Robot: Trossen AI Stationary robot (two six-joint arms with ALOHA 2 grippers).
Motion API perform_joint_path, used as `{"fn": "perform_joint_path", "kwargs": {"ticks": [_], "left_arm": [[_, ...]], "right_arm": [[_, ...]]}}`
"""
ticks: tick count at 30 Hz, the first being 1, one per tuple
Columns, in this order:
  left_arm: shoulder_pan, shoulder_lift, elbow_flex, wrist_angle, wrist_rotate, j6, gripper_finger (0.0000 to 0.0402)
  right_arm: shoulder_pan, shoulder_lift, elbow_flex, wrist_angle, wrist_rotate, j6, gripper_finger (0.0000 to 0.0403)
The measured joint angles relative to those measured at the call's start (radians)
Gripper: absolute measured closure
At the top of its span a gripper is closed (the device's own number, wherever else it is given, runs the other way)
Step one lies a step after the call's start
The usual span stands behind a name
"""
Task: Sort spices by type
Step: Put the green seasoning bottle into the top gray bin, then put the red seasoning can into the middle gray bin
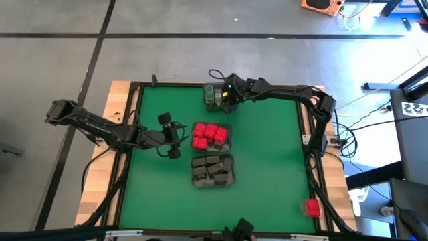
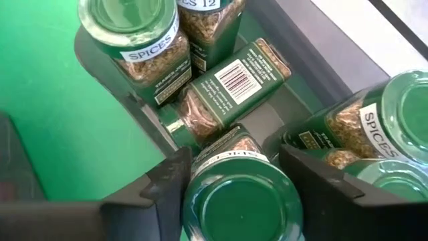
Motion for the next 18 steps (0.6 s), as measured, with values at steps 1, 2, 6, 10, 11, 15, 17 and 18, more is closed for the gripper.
{"fn": "perform_joint_path", "kwargs": {"ticks": [1,2,6,10,11,15,17,18], "left_arm": [[0.000,0.000,0.000,0.000,0.000,-0.001,0.0199],[0.000,0.000,0.000,0.000,0.000,-0.003,0.0199],[0.000,0.000,0.000,0.000,0.000,-0.005,0.0199],[0.000,0.000,0.000,0.000,0.000,-0.015,0.0199],[0.000,0.000,0.000,0.000,0.001,-0.026,0.0199],[0.000,0.003,0.000,-0.009,0.082,-0.076,0.0199],[-0.003,0.012,0.000,-0.001,0.135,-0.101,0.0199],[-0.008,0.018,0.000,0.005,0.154,-0.117,0.0199]], "right_arm": [[0.001,0.000,0.000,0.001,0.001,-0.004,0.0183],[0.002,0.000,0.000,0.002,0.002,-0.011,0.0172],[0.002,0.000,0.000,0.008,0.002,-0.020,0.0121],[0.010,-0.031,0.045,-0.071,-0.002,-0.076,0.0084],[0.016,-0.052,0.061,-0.105,-0.009,-0.096,0.0078],[0.081,-0.141,0.110,-0.267,-0.015,-0.127,0.0064],[0.137,-0.188,0.110,-0.341,-0.044,-0.127,0.0062],[0.164,-0.212,0.109,-0.372,-0.063,-0.123,0.0062]]}}
